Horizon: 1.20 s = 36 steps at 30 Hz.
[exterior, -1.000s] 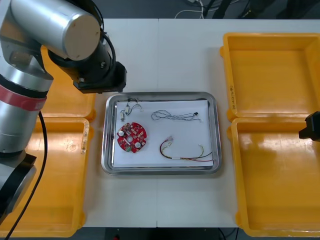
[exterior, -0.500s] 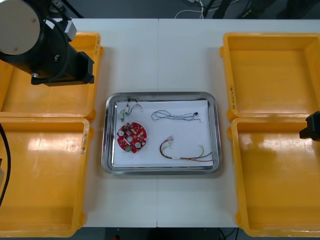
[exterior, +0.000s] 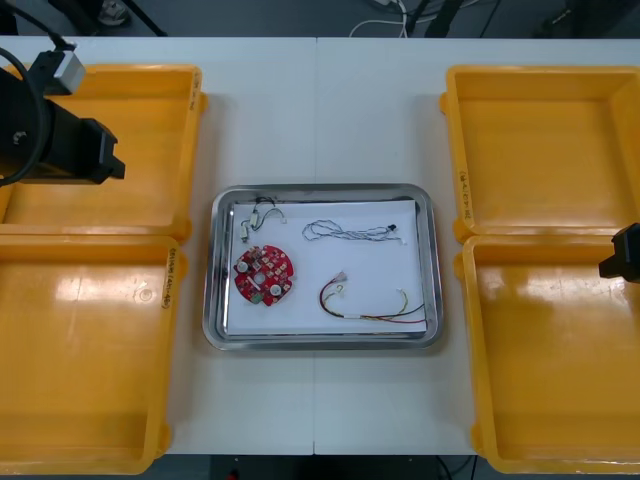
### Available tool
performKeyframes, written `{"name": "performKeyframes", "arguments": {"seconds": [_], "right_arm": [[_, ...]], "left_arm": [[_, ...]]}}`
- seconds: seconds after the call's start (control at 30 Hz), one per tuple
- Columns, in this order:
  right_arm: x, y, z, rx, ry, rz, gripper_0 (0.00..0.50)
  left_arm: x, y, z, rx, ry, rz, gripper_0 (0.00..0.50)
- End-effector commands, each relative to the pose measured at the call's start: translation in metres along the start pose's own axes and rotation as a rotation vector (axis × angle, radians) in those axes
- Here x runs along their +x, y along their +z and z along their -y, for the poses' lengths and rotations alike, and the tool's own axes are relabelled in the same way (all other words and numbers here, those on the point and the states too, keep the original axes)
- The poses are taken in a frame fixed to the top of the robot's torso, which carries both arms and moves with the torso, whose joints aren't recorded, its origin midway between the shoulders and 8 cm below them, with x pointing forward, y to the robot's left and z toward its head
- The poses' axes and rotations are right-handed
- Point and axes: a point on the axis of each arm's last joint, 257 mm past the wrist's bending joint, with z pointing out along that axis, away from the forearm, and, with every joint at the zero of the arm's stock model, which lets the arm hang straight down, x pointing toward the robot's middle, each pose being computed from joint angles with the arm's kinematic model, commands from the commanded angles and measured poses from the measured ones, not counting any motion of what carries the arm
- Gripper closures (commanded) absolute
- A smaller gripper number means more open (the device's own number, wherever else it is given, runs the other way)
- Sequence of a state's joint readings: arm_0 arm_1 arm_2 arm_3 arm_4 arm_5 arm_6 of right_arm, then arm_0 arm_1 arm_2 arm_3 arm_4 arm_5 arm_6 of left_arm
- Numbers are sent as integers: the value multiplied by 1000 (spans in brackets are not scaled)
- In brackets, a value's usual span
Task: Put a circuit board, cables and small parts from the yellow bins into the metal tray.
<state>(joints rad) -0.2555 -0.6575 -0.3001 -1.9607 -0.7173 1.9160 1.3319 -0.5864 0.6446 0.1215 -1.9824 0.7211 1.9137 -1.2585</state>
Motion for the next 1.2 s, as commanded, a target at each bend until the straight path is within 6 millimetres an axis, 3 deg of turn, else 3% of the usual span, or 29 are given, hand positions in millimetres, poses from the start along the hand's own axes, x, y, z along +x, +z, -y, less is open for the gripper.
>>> {"name": "performKeyframes", "arguments": {"seconds": [0.03,0.7,1.2], "right_arm": [[-5,-14,21,41,-1,22,0],[-5,-14,21,41,-1,22,0],[-5,-14,21,41,-1,22,0]], "left_arm": [[13,-17,-34,-62,103,16,0],[72,-32,-100,-166,164,-27,0],[105,-29,-123,-186,147,-88,0]]}}
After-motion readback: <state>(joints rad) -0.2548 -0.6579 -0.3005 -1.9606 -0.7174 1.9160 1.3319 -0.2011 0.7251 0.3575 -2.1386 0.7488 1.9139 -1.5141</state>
